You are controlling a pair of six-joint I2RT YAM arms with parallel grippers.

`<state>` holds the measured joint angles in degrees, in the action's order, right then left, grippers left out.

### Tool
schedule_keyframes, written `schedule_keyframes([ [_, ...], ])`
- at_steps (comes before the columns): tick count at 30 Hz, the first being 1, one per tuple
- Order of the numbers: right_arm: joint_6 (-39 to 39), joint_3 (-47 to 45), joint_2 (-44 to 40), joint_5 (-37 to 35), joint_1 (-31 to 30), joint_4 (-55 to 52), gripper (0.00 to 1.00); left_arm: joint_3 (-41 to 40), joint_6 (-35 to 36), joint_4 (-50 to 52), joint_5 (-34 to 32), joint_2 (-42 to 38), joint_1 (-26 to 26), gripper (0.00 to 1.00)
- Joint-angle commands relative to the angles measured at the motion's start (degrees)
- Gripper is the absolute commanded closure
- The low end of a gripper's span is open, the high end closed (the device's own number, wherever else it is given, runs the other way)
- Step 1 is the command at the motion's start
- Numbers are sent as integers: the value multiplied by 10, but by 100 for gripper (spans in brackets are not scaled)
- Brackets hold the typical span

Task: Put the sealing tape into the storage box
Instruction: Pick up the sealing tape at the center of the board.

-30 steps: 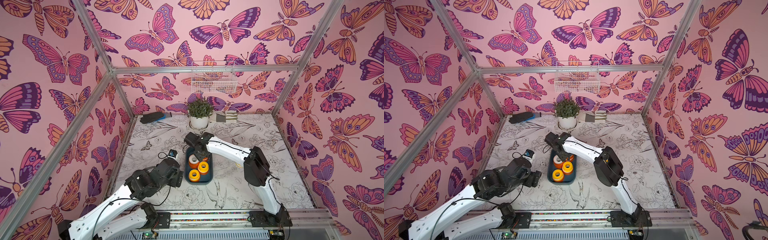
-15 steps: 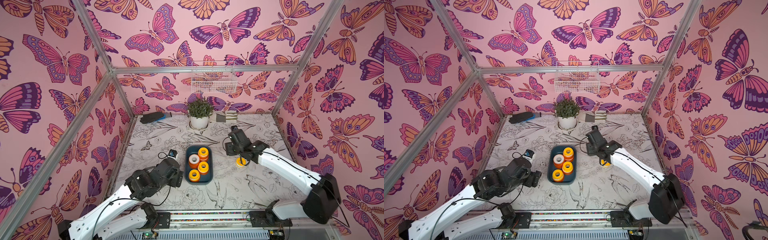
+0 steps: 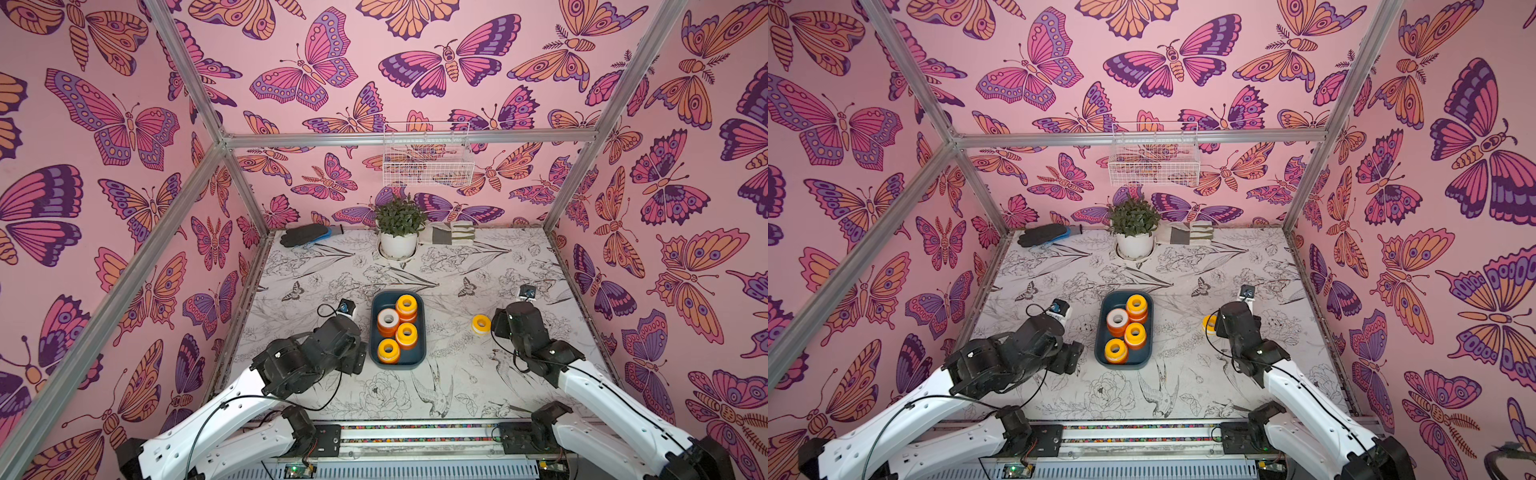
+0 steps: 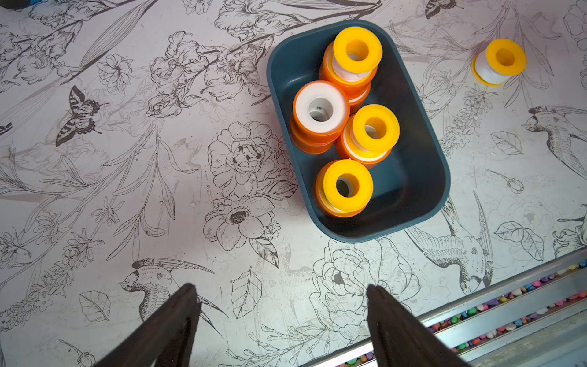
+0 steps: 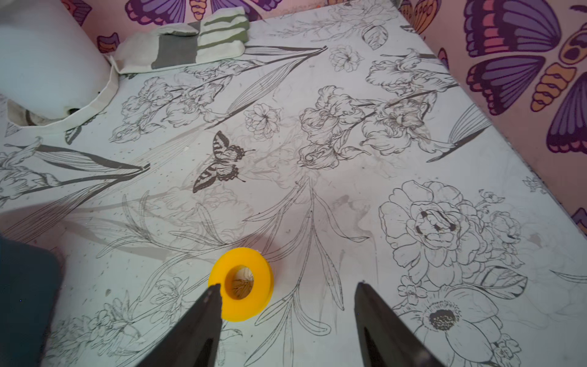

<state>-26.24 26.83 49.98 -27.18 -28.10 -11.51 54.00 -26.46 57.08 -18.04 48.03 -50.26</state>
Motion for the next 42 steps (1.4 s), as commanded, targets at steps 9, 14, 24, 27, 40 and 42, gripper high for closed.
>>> schedule_keyframes([
  [9, -52, -55, -93, -84, 4, 40, 28, 23, 1, -14, 55, 54, 3, 13],
  [14, -59, -64, -113, -94, 4, 36, 27, 91, 5, -45, 55, 145, -31, 13],
  [24, -61, -63, -114, -96, 4, 32, 26, 331, 25, -70, 87, 502, -98, 13],
  [27, -65, -62, -115, -101, 4, 26, 26, 411, 40, -69, 103, 596, -99, 13],
  [40, -65, -59, -107, -99, 4, 29, 27, 682, 106, -69, 178, 869, -96, 9],
  [42, -65, -60, -108, -99, 4, 29, 26, 711, 111, -68, 183, 893, -95, 8],
])
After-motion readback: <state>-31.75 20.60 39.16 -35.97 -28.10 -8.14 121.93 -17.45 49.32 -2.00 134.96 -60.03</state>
